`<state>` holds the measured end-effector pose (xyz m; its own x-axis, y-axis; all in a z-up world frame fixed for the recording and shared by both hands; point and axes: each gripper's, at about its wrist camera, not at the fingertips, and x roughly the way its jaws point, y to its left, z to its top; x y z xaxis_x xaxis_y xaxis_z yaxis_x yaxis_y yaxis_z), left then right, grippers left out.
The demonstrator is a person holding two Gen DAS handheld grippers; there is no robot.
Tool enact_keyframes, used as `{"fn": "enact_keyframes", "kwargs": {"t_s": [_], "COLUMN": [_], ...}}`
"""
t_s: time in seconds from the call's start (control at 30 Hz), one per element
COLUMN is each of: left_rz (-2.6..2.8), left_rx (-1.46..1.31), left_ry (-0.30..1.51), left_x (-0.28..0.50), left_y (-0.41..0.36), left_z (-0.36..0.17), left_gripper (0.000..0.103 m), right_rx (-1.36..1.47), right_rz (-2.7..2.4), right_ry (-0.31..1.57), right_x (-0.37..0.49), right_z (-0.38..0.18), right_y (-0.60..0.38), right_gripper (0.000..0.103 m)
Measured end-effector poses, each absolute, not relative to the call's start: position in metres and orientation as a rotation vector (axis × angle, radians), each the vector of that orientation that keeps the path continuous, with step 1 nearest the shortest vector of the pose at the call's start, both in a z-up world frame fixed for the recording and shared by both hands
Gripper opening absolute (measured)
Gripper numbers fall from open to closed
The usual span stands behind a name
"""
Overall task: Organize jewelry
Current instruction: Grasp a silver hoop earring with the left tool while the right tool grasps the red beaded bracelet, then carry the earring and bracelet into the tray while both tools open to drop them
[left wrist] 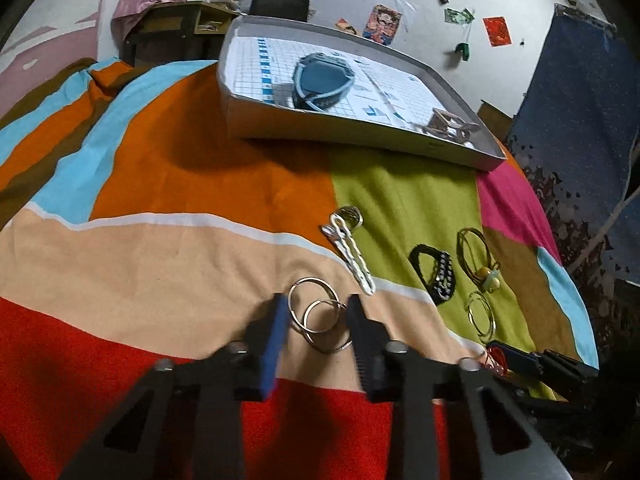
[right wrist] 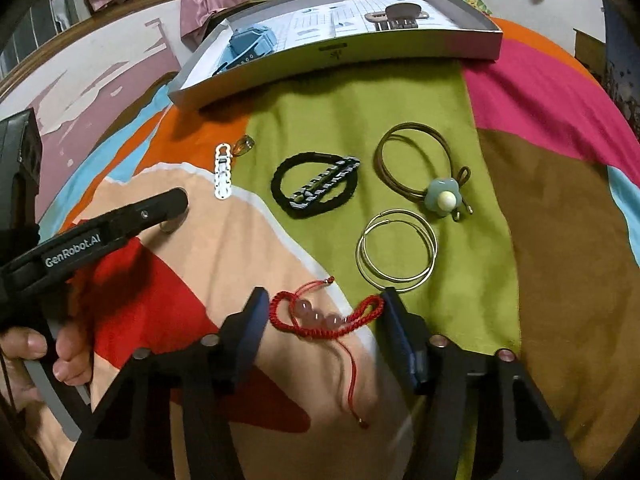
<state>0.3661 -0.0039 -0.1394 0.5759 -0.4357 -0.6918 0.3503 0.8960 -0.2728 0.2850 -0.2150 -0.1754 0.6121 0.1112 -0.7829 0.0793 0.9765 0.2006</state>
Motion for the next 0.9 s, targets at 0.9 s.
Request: {"fn": "enact_keyframes", "kwargs": {"t_s": [0.9], "left_rz": [-0.490], "left_rx": [-0.196], "left_ry": [0.821], "left_x": [0.331], "left_y": [-0.010], "left_z": [-0.088], "left_gripper": [0.003], "right_rx": [0.277], "right_rz": [0.101], "right_ry": [0.784], "right_x": [0.267], "right_z": [-0.140], "right_y": [-0.231], "right_gripper": [0.018]}}
